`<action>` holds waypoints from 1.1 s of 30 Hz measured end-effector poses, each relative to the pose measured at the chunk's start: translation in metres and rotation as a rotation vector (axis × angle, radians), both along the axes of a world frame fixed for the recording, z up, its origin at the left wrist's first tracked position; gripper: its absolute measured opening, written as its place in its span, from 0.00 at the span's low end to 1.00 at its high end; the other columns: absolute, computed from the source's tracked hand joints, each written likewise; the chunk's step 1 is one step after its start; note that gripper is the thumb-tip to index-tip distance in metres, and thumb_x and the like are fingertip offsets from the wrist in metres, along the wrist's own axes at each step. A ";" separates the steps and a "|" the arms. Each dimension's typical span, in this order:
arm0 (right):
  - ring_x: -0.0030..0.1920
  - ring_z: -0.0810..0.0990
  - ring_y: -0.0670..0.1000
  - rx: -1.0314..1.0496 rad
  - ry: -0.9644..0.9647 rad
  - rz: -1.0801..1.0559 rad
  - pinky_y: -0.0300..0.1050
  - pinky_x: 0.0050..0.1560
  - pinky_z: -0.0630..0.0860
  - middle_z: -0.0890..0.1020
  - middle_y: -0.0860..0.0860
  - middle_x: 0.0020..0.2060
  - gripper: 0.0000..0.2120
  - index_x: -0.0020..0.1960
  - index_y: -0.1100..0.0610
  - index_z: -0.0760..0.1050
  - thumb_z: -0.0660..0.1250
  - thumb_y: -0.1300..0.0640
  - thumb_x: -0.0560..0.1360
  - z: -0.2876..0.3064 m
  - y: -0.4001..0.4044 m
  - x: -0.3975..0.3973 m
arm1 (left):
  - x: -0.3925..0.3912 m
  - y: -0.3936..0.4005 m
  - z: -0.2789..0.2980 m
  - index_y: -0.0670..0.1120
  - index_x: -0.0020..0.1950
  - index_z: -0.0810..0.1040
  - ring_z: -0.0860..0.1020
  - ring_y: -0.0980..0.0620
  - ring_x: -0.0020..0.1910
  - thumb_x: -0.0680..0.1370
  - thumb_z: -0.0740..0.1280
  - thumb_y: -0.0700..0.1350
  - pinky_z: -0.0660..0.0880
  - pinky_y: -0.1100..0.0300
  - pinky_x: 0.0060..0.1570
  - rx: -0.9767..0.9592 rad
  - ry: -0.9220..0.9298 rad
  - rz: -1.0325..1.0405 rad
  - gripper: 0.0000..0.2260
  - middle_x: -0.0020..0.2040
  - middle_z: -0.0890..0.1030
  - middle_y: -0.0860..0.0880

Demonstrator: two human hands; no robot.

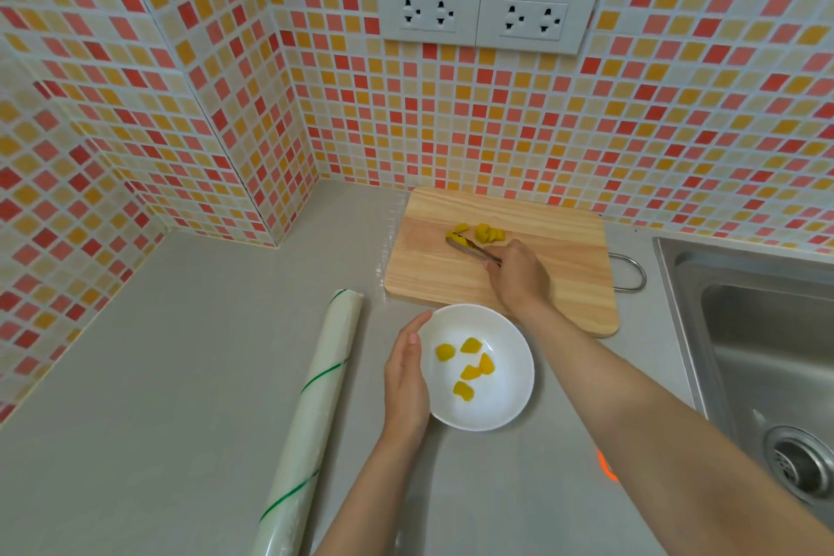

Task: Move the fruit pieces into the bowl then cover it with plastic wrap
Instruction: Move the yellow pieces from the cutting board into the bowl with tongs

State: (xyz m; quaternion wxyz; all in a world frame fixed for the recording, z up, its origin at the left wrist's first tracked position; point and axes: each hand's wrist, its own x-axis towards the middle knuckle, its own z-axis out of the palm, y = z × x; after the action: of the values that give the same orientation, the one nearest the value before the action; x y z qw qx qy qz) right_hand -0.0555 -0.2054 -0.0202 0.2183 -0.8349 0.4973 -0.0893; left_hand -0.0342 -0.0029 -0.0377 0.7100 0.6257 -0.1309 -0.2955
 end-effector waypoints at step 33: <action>0.56 0.75 0.62 0.030 -0.173 -0.076 0.48 0.50 0.72 0.76 0.63 0.53 0.17 0.63 0.54 0.75 0.64 0.55 0.75 0.006 -0.010 -0.057 | 0.003 -0.005 -0.008 0.54 0.54 0.80 0.82 0.58 0.50 0.82 0.45 0.54 0.77 0.68 0.42 -0.028 0.088 0.014 0.22 0.49 0.85 0.56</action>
State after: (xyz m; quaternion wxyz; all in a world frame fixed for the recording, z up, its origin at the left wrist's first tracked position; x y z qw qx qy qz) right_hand -0.1124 -0.2153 -0.0145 0.2693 -0.8013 0.5090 -0.1621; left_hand -0.0311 -0.0075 -0.0460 0.7256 0.6031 -0.0993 -0.3161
